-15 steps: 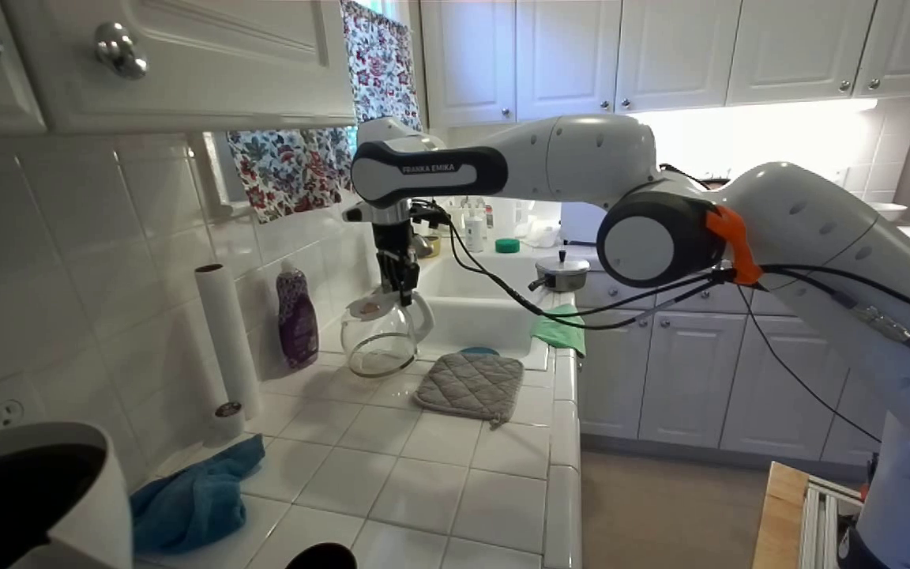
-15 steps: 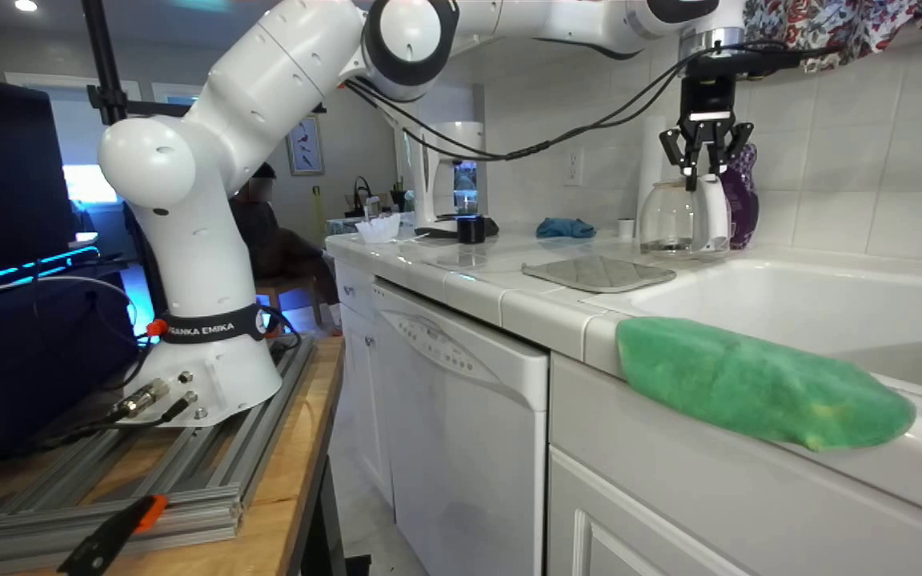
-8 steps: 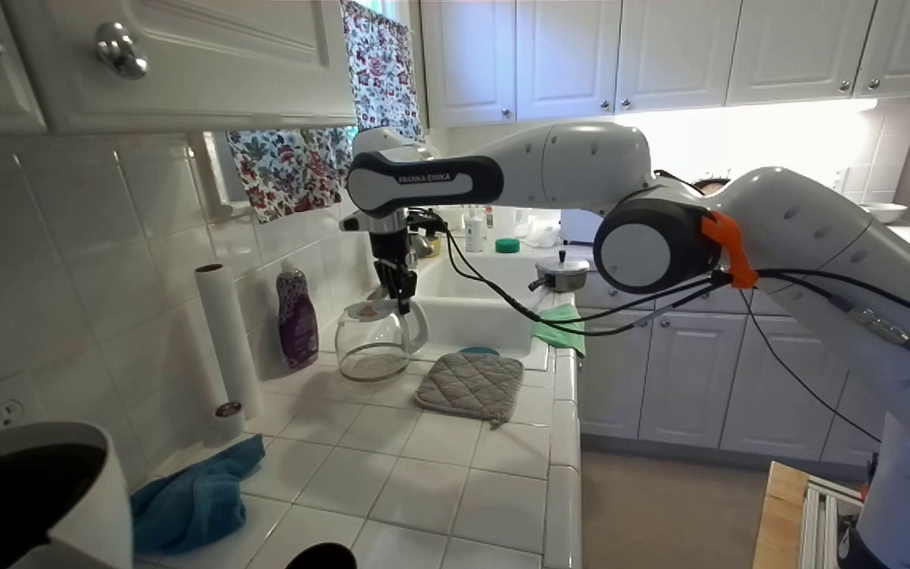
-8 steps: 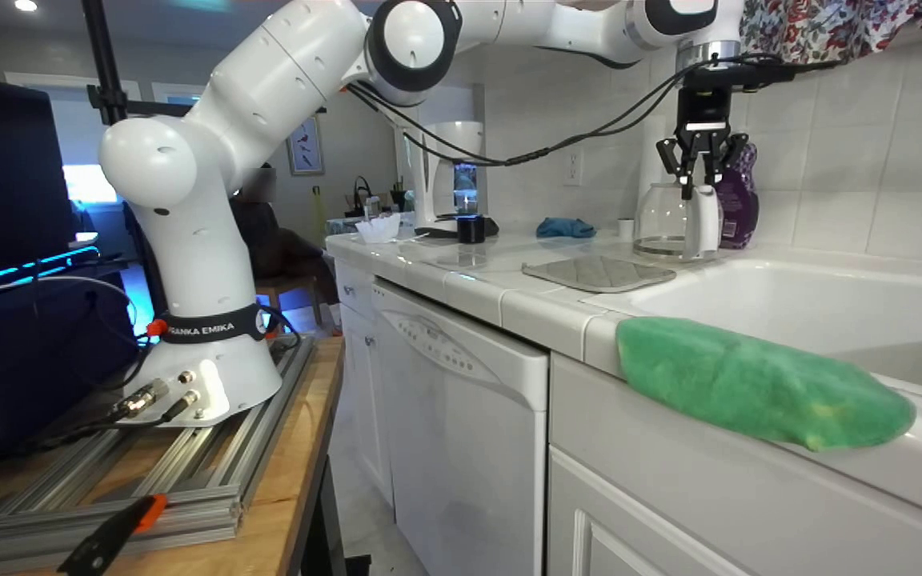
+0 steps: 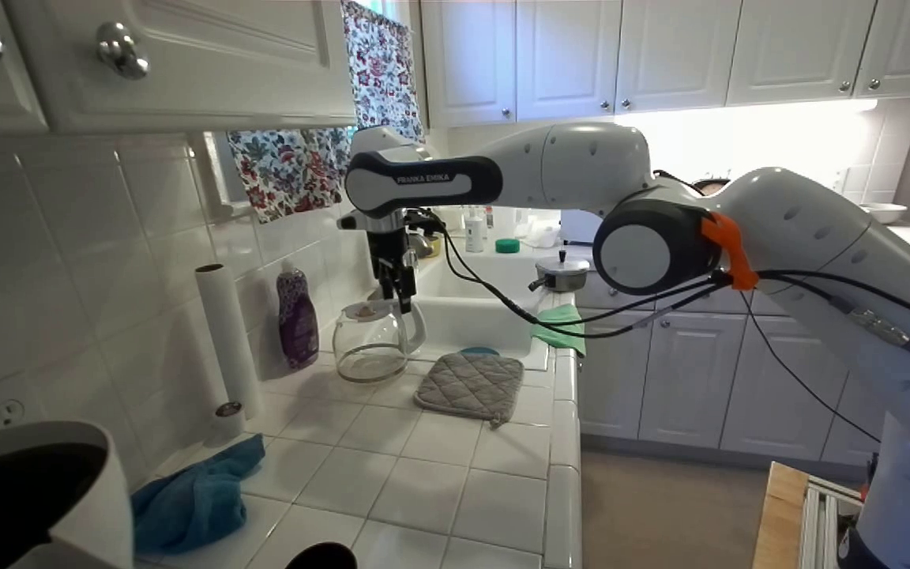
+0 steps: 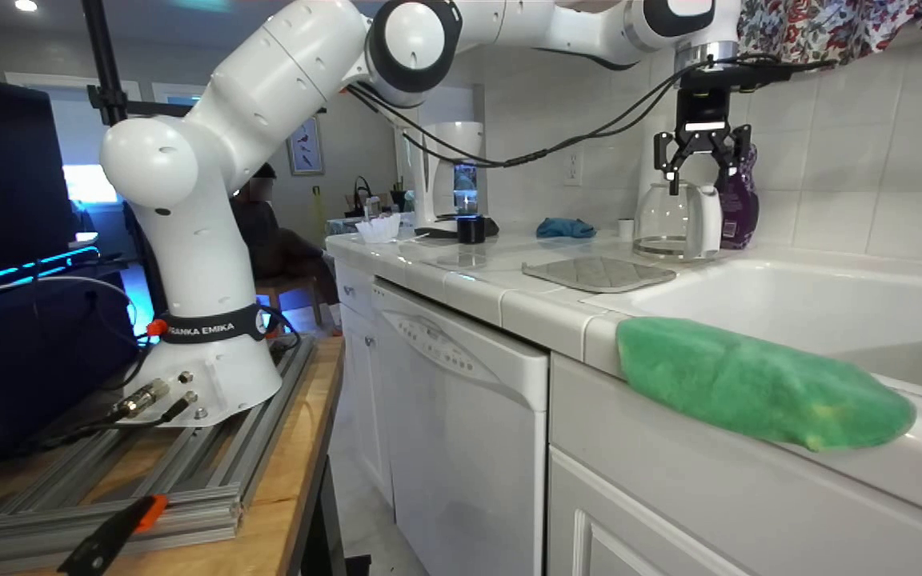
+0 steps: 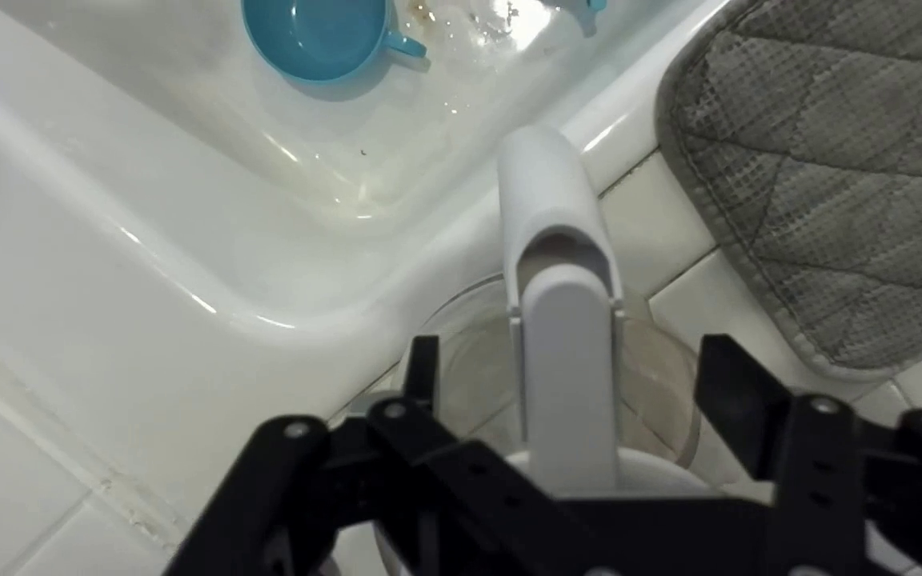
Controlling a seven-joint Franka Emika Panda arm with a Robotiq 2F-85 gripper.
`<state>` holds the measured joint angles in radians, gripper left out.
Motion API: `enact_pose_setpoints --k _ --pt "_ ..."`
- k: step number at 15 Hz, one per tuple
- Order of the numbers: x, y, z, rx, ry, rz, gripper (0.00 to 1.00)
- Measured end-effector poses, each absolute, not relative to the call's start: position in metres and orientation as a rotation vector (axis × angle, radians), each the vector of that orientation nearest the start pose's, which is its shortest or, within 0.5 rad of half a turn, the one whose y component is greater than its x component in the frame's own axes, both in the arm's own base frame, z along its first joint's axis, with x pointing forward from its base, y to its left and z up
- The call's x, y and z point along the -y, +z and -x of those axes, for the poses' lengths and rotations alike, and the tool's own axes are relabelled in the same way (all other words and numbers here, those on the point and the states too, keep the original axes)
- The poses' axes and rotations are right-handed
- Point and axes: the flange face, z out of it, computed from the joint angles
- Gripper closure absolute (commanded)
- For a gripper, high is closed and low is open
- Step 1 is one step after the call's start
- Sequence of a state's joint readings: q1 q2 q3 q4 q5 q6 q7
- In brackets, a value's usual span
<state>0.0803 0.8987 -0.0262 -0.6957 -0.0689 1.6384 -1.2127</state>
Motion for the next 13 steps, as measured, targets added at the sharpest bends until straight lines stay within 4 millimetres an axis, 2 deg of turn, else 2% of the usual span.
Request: enact_pose_setpoints --k 3,6,9,13 --pt "-0.034 0.463 -0.777 1.899 -0.066 2.689 0.00" --pt "-0.006 0.495 -0.776 1.767 -0.174 2.834 0.00" --pt "0.046 0.516 -0.774 1.553 -0.246 3.007 0.00" --pt "0.132 0.538 -0.759 1.214 -0.300 3.211 0.00"
